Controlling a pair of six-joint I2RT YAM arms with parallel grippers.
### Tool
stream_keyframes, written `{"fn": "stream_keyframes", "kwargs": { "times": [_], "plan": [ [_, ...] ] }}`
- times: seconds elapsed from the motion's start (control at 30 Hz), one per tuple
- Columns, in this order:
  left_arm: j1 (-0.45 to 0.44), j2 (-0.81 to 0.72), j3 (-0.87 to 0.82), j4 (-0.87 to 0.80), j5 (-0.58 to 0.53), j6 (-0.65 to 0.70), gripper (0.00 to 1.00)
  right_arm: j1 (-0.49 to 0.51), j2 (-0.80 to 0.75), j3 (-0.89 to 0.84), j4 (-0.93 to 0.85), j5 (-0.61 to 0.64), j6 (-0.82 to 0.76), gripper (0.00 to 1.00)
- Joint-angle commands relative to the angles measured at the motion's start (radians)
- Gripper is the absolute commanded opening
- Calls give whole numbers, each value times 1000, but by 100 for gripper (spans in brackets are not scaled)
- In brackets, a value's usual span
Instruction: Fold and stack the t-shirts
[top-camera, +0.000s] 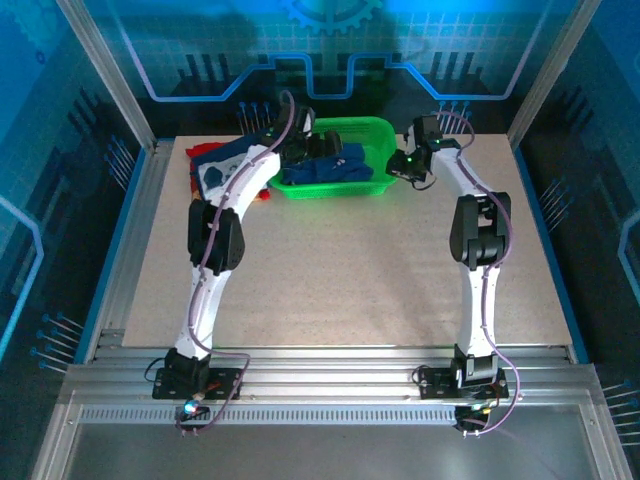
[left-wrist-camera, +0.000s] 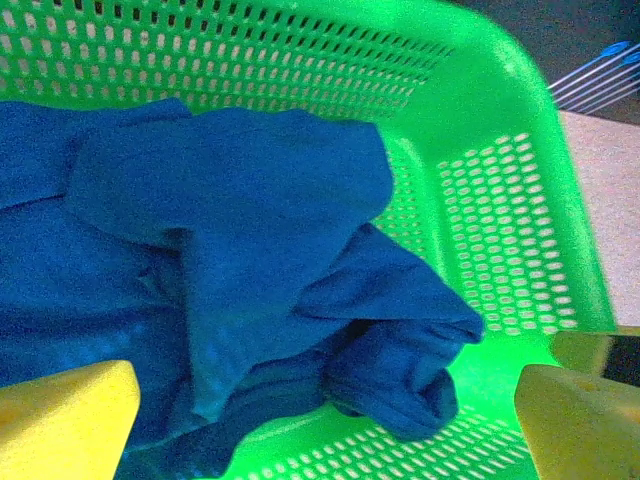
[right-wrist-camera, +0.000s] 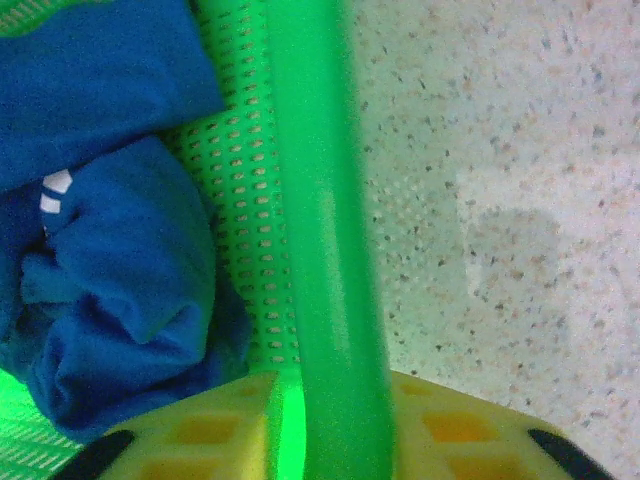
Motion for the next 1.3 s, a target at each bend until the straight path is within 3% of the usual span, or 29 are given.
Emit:
{"fn": "stream_keyframes", "kwargs": {
  "times": [0.0,0.1,0.37,0.57,0.77,0.83,1.0,1.07,1.27],
  "plan": [
    [-12,15,64,-105,-66,18,98,11,-93,-138,18,-1,-43,17],
    [-13,12,35,-127,-94,29,98,17,-203,-308,69,-1,-36,8],
    [-68,5,-40,-251,-121,46,94,26,-426,-648,66,39,180,8],
    [-117,10,-94,-425,-150,37,94,51,-543,-770,71,106,269,8],
    [-137,107,-58,-403,-114,5,93,76,-597,-840,103,103,327,7],
    [-148,147,-31,-392,-85,-16,83,88,-609,-851,105,108,341,7],
    [-137,153,-32,-325,2,-16,0,90,-648,-879,101,111,383,6],
    [-124,113,-19,-298,30,-11,0,84,-671,-890,91,115,406,6],
    [-116,-123,110,-285,-21,71,0,19,-754,-974,99,142,513,1]
  ]
}}
